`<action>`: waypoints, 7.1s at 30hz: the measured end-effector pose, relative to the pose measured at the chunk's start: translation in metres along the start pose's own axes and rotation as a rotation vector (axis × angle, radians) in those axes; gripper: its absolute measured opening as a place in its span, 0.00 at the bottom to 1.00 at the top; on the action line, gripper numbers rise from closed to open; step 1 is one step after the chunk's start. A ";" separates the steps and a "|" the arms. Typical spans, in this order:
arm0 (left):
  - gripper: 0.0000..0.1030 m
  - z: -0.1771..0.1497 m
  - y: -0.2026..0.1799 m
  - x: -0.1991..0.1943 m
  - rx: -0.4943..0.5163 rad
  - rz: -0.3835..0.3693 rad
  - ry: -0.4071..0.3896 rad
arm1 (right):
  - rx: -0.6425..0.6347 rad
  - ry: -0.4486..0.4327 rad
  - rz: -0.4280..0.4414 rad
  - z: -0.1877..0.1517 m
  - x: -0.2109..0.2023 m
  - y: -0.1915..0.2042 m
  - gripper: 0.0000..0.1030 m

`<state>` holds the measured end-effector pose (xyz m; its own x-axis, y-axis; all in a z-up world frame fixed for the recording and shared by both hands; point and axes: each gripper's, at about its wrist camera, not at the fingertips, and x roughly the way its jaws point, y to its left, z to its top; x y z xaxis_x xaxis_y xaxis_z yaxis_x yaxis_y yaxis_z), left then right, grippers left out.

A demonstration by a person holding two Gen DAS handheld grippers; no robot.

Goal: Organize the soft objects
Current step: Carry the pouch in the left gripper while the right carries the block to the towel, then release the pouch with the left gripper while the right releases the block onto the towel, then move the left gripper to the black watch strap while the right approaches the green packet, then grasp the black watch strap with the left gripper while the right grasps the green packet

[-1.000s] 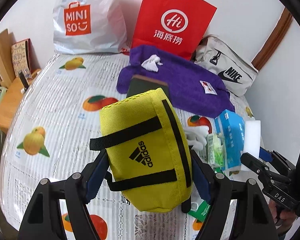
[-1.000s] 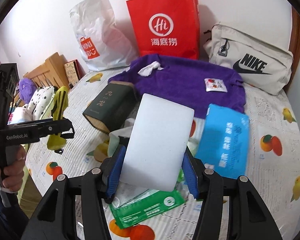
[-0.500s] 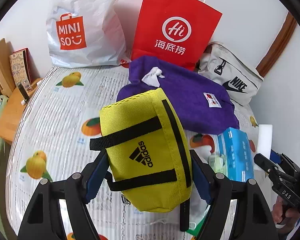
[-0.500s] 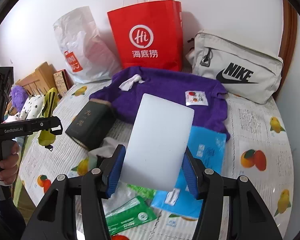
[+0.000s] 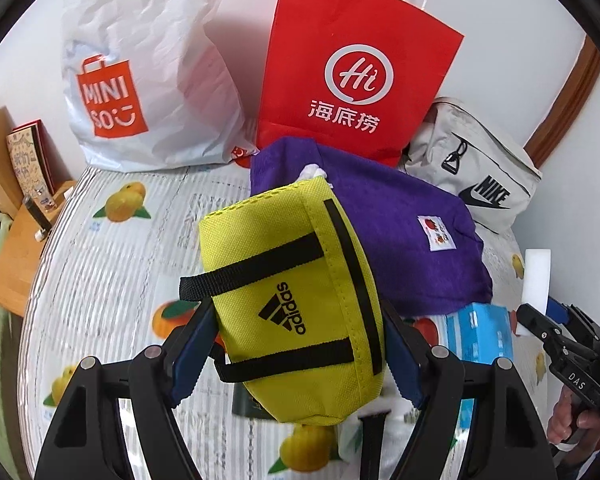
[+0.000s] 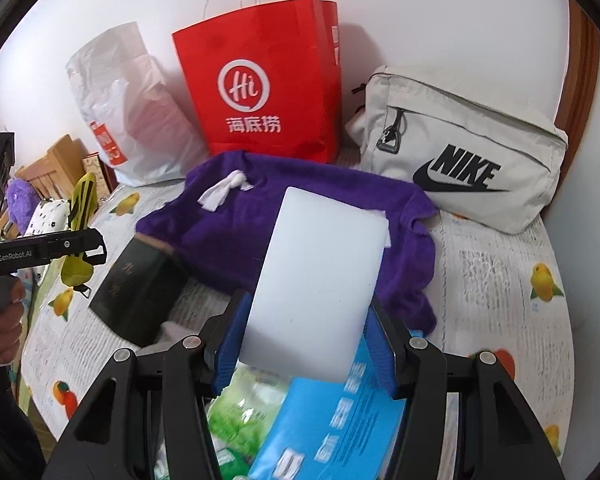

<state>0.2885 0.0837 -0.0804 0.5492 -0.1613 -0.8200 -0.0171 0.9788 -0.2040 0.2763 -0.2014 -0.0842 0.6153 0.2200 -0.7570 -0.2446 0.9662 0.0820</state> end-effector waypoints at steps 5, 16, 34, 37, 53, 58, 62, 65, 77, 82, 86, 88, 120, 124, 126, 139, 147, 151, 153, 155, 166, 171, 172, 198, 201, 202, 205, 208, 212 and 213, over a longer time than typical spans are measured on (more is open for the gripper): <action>0.74 0.018 -0.002 0.014 0.008 0.009 0.006 | 0.017 0.012 -0.028 0.018 0.026 -0.015 0.54; 0.74 0.043 -0.003 0.044 0.012 0.018 0.033 | 0.039 0.094 -0.017 0.042 0.084 -0.034 0.54; 0.74 0.091 -0.028 0.079 0.064 -0.038 0.027 | 0.033 0.233 -0.026 0.031 0.128 -0.041 0.54; 0.74 0.090 -0.031 0.094 0.077 -0.030 0.058 | 0.032 0.250 -0.031 0.029 0.133 -0.043 0.54; 0.75 0.070 -0.029 0.151 0.105 0.050 0.204 | 0.014 0.320 -0.028 0.025 0.155 -0.043 0.54; 0.75 0.068 -0.036 0.158 0.118 0.052 0.219 | 0.017 0.319 -0.017 0.025 0.161 -0.041 0.55; 0.75 0.068 -0.038 0.162 0.123 0.045 0.230 | 0.015 0.325 -0.012 0.025 0.162 -0.042 0.56; 0.77 0.068 -0.040 0.162 0.136 0.044 0.228 | 0.002 0.301 -0.031 0.027 0.157 -0.041 0.61; 0.80 0.062 -0.051 0.138 0.133 0.046 0.205 | 0.018 0.243 -0.044 0.027 0.117 -0.047 0.72; 0.80 0.059 -0.051 0.104 0.130 0.041 0.126 | 0.036 0.199 -0.045 0.027 0.088 -0.045 0.72; 0.80 0.055 -0.047 0.080 0.142 0.025 0.089 | 0.046 0.157 -0.036 0.023 0.063 -0.036 0.72; 0.80 0.049 -0.048 0.065 0.136 0.010 0.078 | 0.045 0.139 -0.027 0.018 0.052 -0.030 0.72; 0.58 -0.155 -0.057 0.004 0.146 -0.003 0.051 | 0.032 0.031 0.052 -0.121 -0.071 0.020 0.72; 0.58 -0.161 -0.061 0.010 0.148 -0.011 0.040 | 0.048 0.029 0.056 -0.132 -0.071 0.013 0.72; 0.57 -0.164 -0.062 0.015 0.151 0.002 0.038 | 0.061 0.033 0.053 -0.138 -0.070 0.009 0.72; 0.26 -0.169 -0.073 0.037 0.209 0.022 0.058 | 0.104 0.058 0.046 -0.163 -0.059 -0.006 0.72; 0.21 -0.168 -0.067 0.032 0.195 0.001 0.070 | 0.110 0.071 0.049 -0.167 -0.054 -0.007 0.72; 0.21 -0.168 -0.066 0.044 0.180 -0.001 0.104 | 0.096 0.087 0.046 -0.168 -0.050 -0.003 0.72; 0.21 -0.168 -0.066 0.045 0.179 -0.003 0.098 | 0.093 0.093 0.046 -0.168 -0.049 -0.001 0.72; 0.20 -0.167 -0.065 0.044 0.182 -0.012 0.097 | 0.092 0.099 0.044 -0.169 -0.047 0.001 0.72; 0.19 -0.167 -0.048 0.011 0.177 -0.038 0.041 | 0.049 0.138 0.066 -0.173 -0.039 0.036 0.72; 0.19 -0.169 -0.032 0.002 0.161 -0.030 0.030 | 0.055 0.182 0.094 -0.179 -0.026 0.055 0.72; 0.19 -0.170 -0.031 0.002 0.160 -0.023 0.030 | 0.061 0.190 0.103 -0.180 -0.023 0.058 0.72; 0.19 -0.177 0.008 -0.006 0.086 -0.102 0.024 | 0.061 0.232 -0.058 -0.189 -0.015 0.053 0.59; 0.19 -0.178 0.006 -0.005 0.093 -0.104 0.029 | 0.080 0.237 -0.019 -0.187 -0.017 0.063 0.60; 0.19 -0.178 0.005 -0.005 0.096 -0.104 0.031 | 0.097 0.236 -0.007 -0.186 -0.016 0.066 0.61; 0.19 -0.178 0.006 -0.006 0.097 -0.108 0.031 | 0.144 0.228 0.019 -0.182 -0.014 0.072 0.68; 0.19 -0.178 0.008 -0.007 0.093 -0.108 0.032 | 0.192 0.234 0.020 -0.179 -0.006 0.078 0.68; 0.19 -0.178 0.012 -0.007 0.090 -0.107 0.034 | 0.179 0.208 -0.034 -0.178 0.003 0.086 0.69; 0.19 -0.178 0.014 -0.007 0.086 -0.106 0.035 | 0.155 0.209 -0.051 -0.178 0.005 0.089 0.69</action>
<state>0.1358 0.0756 -0.1730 0.5149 -0.2673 -0.8145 0.1123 0.9630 -0.2451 0.1246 -0.1385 -0.1963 0.4516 0.1530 -0.8790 -0.0890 0.9880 0.1263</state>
